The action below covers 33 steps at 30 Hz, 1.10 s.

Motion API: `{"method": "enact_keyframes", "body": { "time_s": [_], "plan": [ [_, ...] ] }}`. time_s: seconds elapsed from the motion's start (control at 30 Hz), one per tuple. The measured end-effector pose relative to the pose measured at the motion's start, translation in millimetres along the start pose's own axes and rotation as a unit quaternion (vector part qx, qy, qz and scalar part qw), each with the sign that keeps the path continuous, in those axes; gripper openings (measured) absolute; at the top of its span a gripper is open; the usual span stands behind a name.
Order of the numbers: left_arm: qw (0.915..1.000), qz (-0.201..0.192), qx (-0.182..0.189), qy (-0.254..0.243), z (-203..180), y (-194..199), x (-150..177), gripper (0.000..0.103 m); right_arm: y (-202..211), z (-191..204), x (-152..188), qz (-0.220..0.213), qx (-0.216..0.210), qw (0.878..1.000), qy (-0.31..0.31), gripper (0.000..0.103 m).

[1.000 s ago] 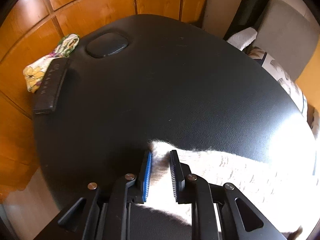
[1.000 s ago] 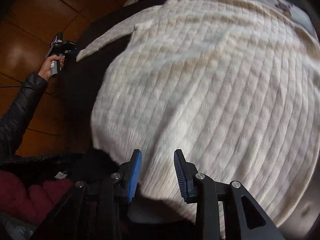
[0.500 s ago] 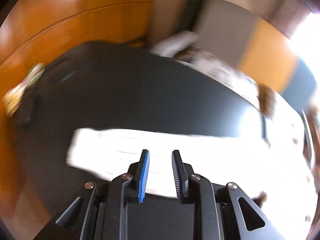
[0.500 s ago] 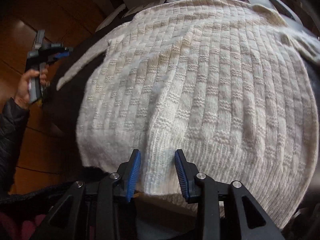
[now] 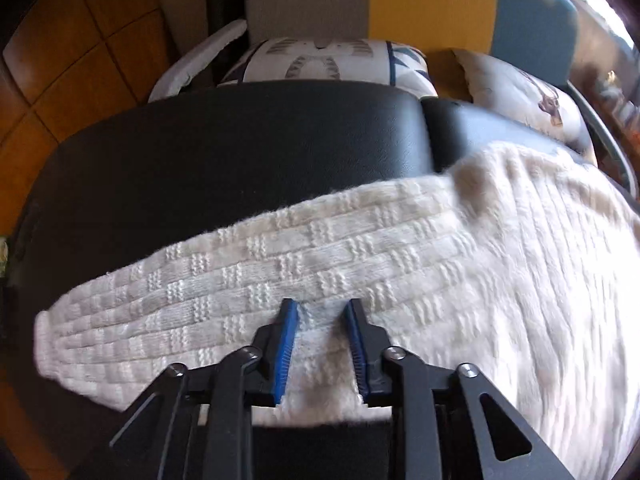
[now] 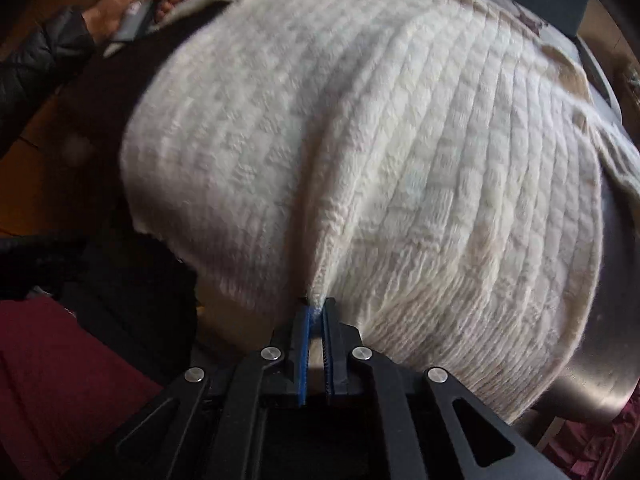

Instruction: Fold clothes

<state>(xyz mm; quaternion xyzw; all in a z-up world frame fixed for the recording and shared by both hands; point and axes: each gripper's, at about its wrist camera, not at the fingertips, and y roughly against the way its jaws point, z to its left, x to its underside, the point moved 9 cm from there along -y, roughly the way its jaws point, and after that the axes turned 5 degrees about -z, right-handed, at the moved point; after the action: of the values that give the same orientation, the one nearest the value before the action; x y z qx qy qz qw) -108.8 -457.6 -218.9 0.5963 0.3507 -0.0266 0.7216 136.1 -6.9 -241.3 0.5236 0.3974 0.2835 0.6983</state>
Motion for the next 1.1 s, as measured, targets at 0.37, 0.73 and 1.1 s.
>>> {"method": "enact_keyframes", "body": {
  "time_s": [0.37, 0.73, 1.1],
  "plan": [
    [0.9984, -0.039, -0.015, 0.039, 19.7, 18.2, -8.9, 0.051, 60.7, -85.0, -45.6, -0.124, -0.022, 0.984, -0.128, 0.025],
    [0.991, -0.034, 0.123, -0.04, -94.6, 71.6, 41.7, 0.051, 21.8, -196.3, -21.4, -0.087, 0.136, 0.97, -0.182, 0.025],
    [0.9912, -0.009, 0.088, -0.098, -102.2, 28.6, 56.7, 0.067, 54.7, -236.1, -20.9, -0.226, -0.111, 0.892, -0.375, 0.028]
  ]
}}
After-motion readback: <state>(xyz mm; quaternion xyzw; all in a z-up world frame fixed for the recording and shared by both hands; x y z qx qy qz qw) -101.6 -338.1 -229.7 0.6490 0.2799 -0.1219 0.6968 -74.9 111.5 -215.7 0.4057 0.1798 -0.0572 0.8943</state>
